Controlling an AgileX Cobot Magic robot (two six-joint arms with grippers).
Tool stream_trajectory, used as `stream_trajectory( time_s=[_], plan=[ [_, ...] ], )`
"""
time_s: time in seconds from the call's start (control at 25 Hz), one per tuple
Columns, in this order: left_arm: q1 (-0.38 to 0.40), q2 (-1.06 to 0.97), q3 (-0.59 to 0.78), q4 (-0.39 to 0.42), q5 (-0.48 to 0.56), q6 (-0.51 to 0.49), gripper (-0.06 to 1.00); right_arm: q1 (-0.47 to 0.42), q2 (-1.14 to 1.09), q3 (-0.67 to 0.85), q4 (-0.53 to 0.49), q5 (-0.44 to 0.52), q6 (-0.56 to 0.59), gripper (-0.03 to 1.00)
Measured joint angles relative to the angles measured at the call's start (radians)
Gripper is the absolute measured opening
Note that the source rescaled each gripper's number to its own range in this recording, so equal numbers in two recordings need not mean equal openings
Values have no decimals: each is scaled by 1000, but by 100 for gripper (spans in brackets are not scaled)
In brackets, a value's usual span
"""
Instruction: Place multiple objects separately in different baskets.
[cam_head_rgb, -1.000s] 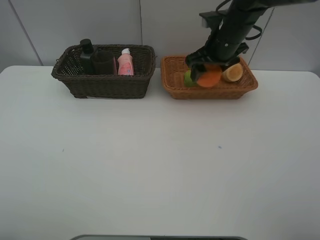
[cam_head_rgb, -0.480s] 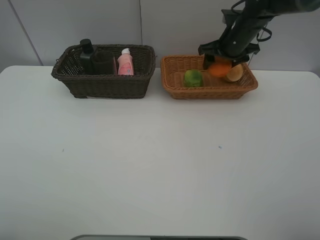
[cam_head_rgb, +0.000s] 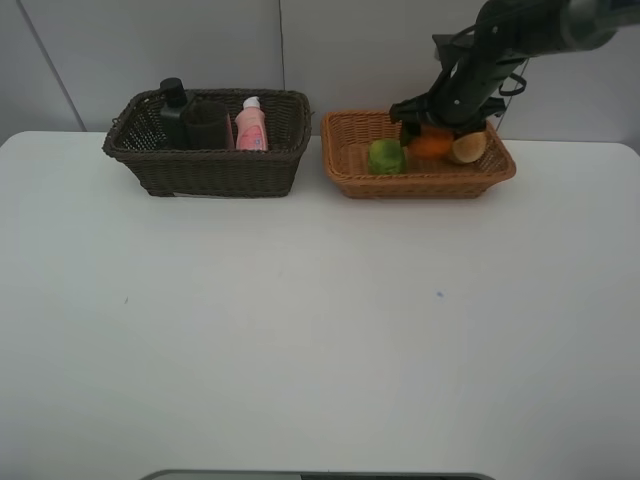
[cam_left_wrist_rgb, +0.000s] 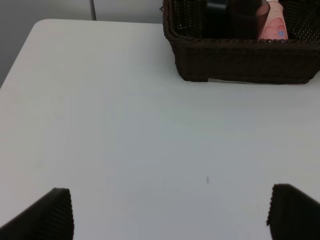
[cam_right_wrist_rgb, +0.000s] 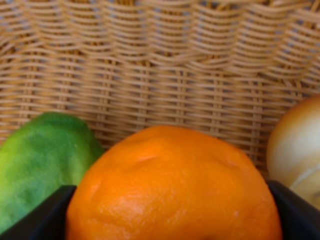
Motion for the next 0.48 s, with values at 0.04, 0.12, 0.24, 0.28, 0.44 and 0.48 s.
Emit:
stream_trajectory(
  time_s=[0.04,0.12,0.24,0.28,0.44,0.48],
  plan=[
    [0,0,0,0,0,0,100,0,0,0,0,0,0,69],
    [0,0,0,0,0,0,100,0,-3,0,0,0,0,86],
    [0,0,0,0,0,0,100,0,-20,0,0,11,0,97],
    [0,0,0,0,0,0,100,0,-31,0,0,19,0,98],
    [0,0,0,0,0,0,100,0,-80,5,0,55,0,100],
    [0,0,0,0,0,0,100,0,-132,38,3,69,0,100]
  ],
)
